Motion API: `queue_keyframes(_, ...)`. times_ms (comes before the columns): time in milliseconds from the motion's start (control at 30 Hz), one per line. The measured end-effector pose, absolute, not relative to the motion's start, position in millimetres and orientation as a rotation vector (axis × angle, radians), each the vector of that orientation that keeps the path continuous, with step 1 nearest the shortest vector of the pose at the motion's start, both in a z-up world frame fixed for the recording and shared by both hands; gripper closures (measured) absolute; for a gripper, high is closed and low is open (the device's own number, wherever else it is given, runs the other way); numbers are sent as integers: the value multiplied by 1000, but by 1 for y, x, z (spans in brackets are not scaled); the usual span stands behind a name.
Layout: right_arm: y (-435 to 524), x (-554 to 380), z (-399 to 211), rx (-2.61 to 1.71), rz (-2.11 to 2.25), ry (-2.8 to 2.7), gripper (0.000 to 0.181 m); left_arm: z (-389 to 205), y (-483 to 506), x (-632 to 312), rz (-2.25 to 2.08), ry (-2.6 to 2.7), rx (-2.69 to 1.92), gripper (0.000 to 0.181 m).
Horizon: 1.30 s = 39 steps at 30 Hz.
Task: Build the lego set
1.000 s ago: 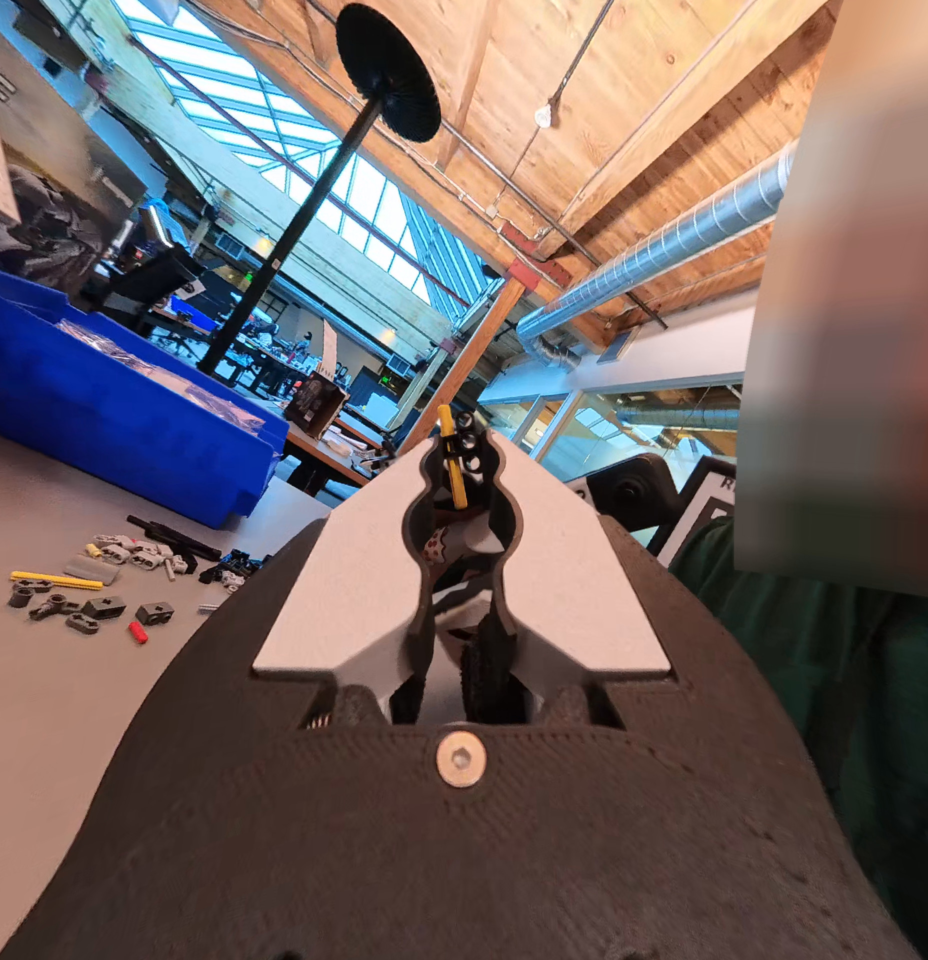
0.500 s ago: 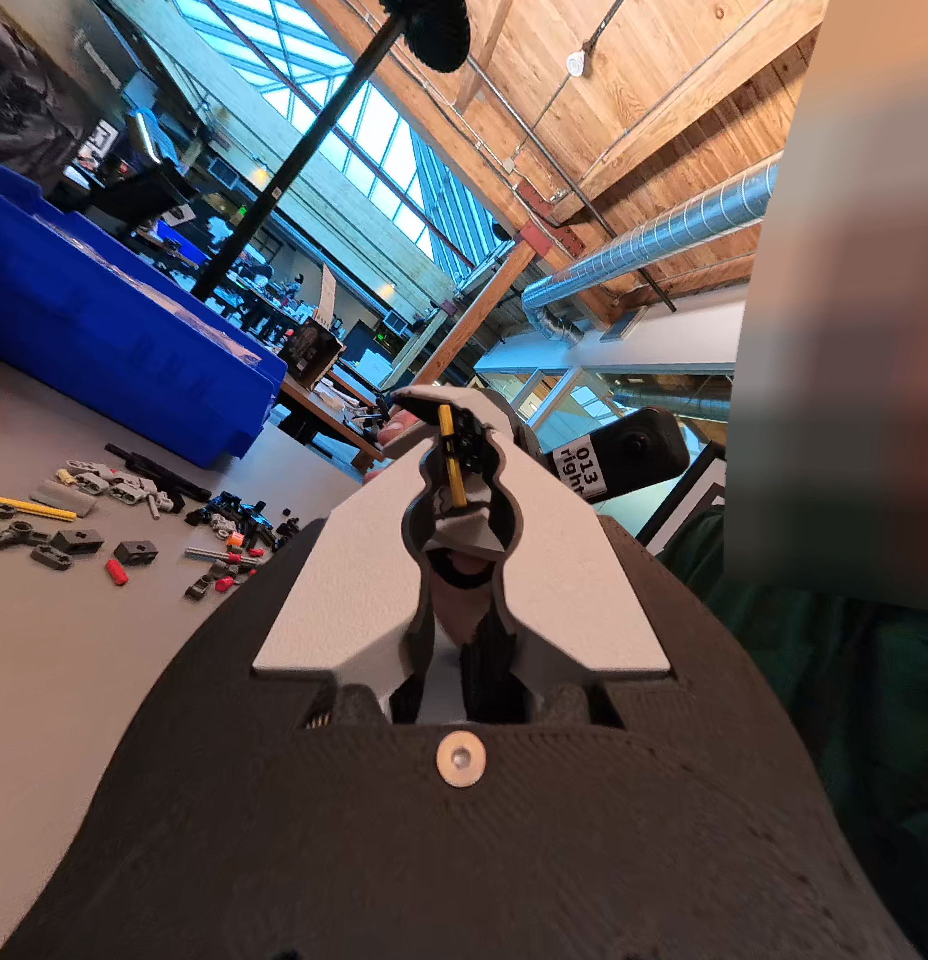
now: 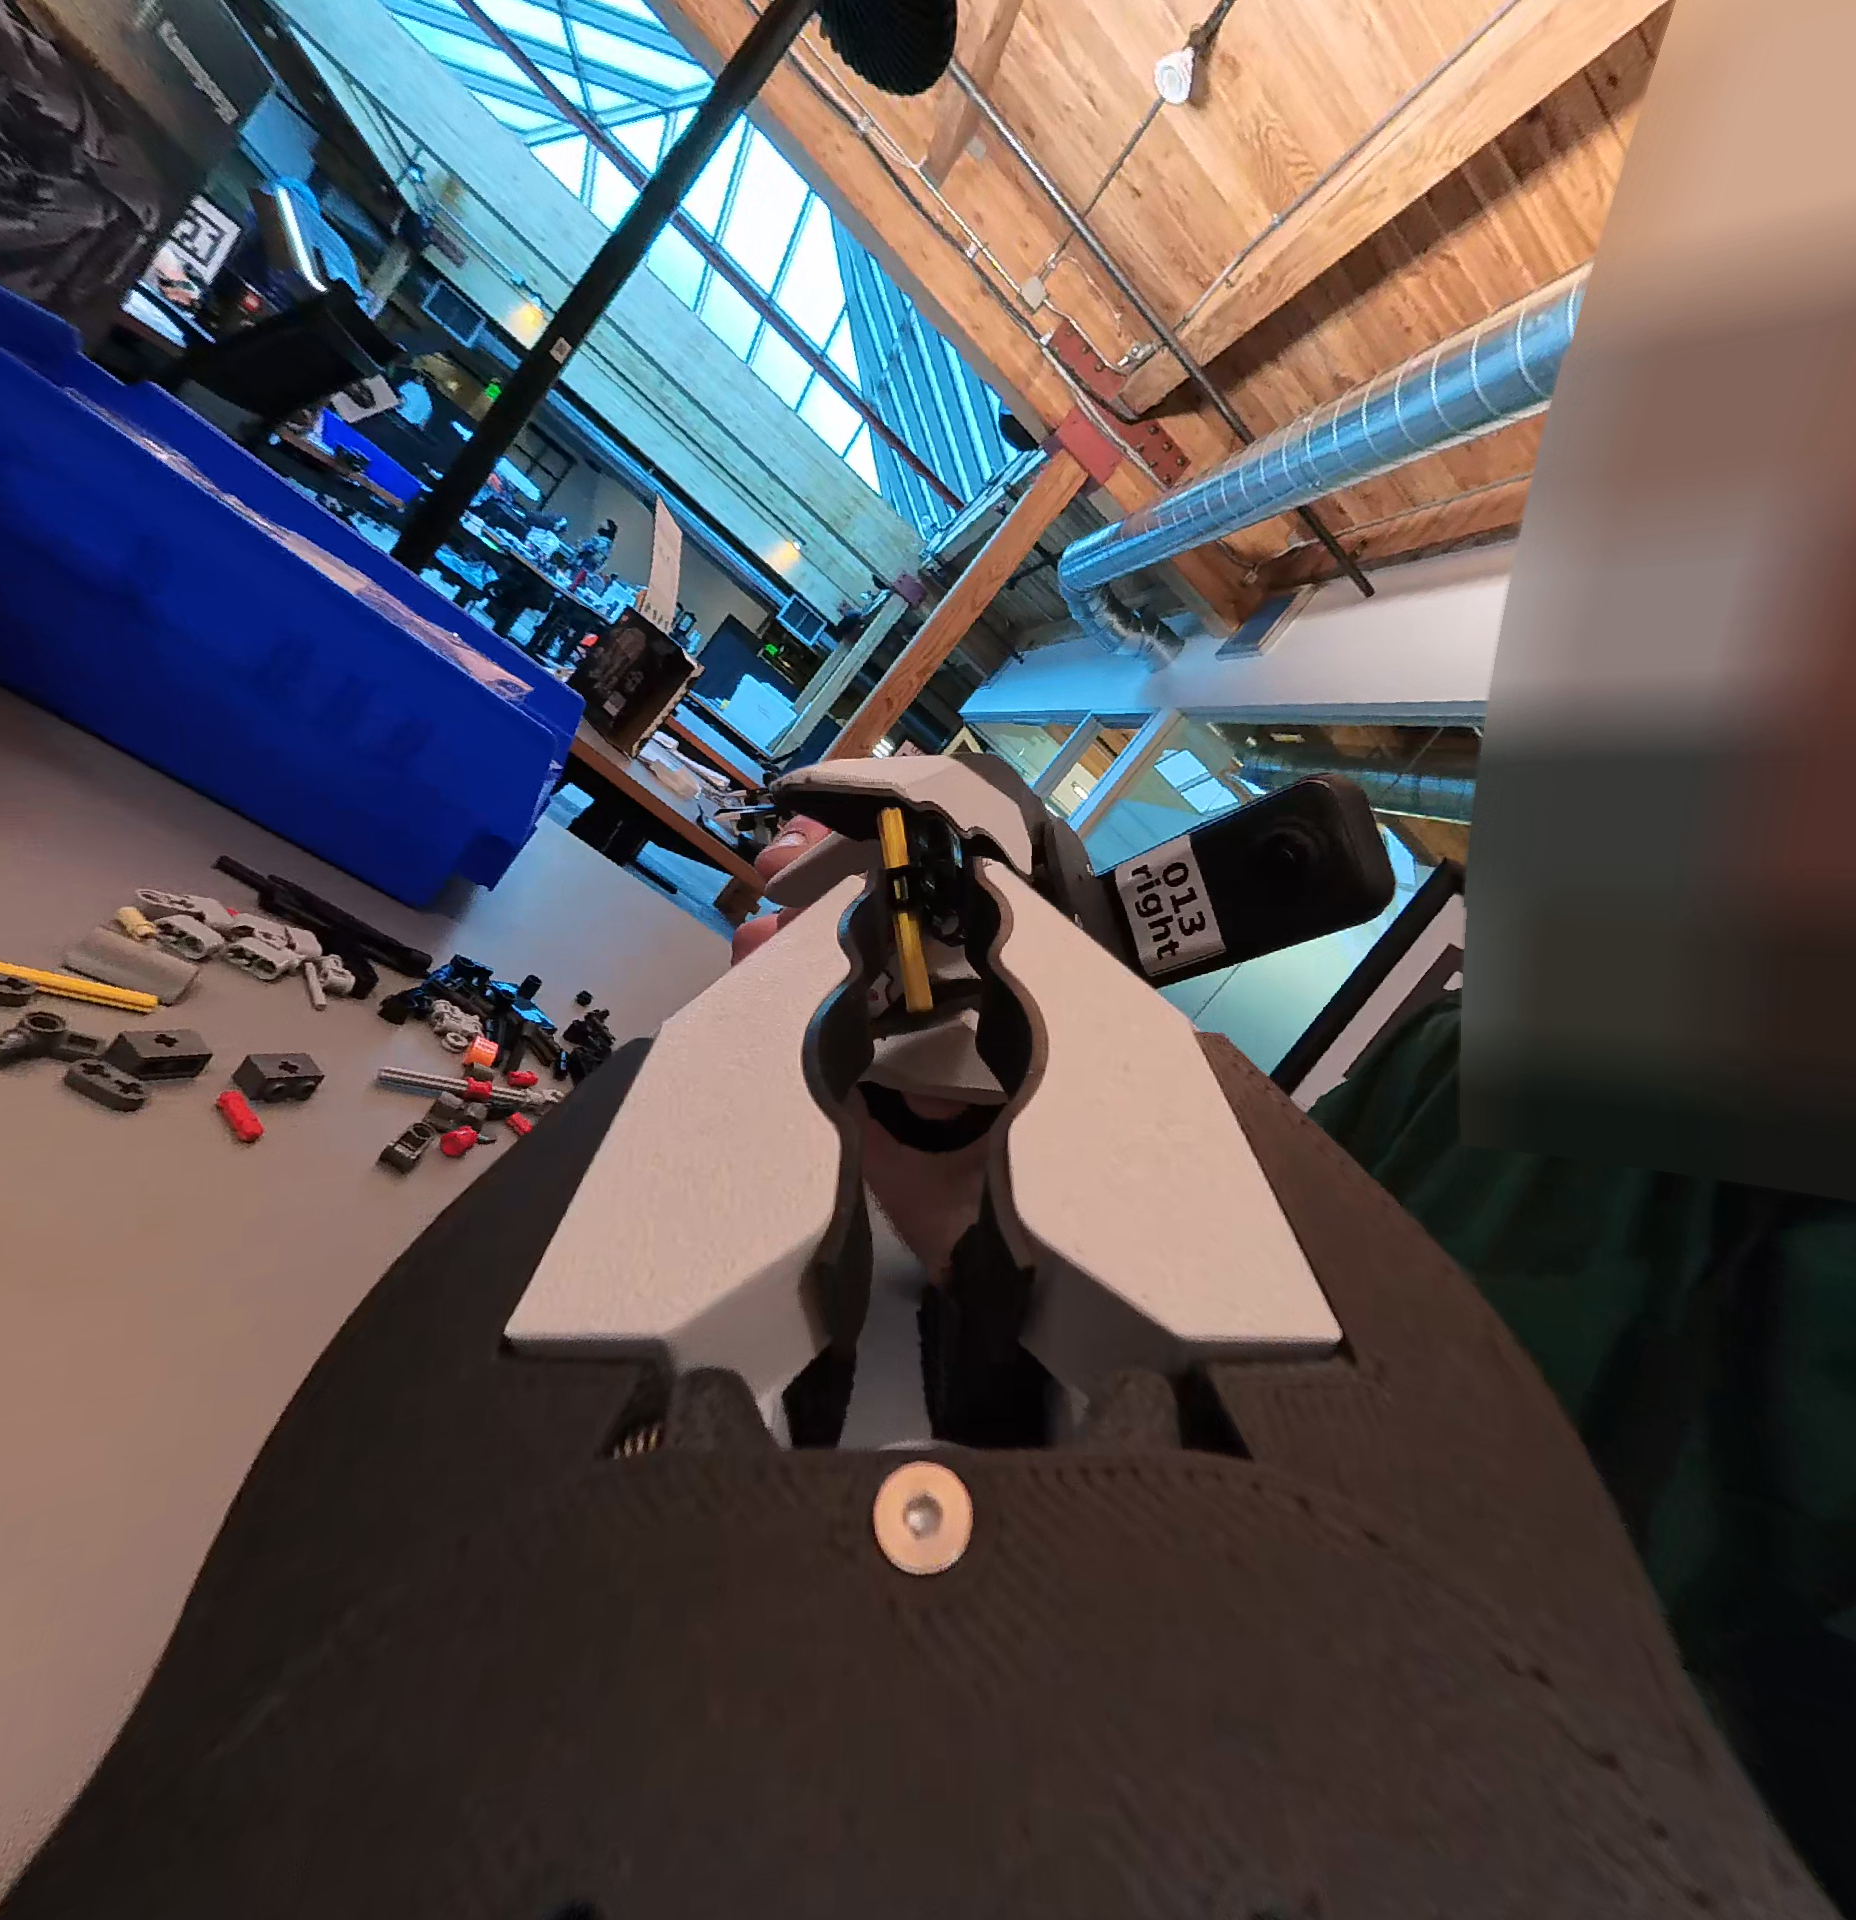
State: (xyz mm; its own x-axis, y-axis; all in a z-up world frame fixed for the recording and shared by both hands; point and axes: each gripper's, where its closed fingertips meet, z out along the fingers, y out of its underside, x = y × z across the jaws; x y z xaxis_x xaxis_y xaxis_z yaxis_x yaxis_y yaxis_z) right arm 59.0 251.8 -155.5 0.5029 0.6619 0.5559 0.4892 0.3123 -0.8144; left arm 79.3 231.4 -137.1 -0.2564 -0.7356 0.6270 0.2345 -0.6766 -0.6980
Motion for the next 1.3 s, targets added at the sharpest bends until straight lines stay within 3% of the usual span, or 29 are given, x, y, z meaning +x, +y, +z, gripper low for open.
queue_keyframes(467,254,60,-157,-1359,178,-1105,140,-137,234,80,-1980,629,-1372,168)
queue_keyframes(533,251,59,-156,-1351,185,-1116,140,-139,235,82,-1975,643,-1398,156)
queue_keyframes(700,247,56,-160,-1341,166,-1162,140,-138,227,85,-1981,701,-1382,167)
queue_keyframes(1300,249,60,-159,-1362,155,-1130,141,-138,227,87,-1977,675,-1375,168)
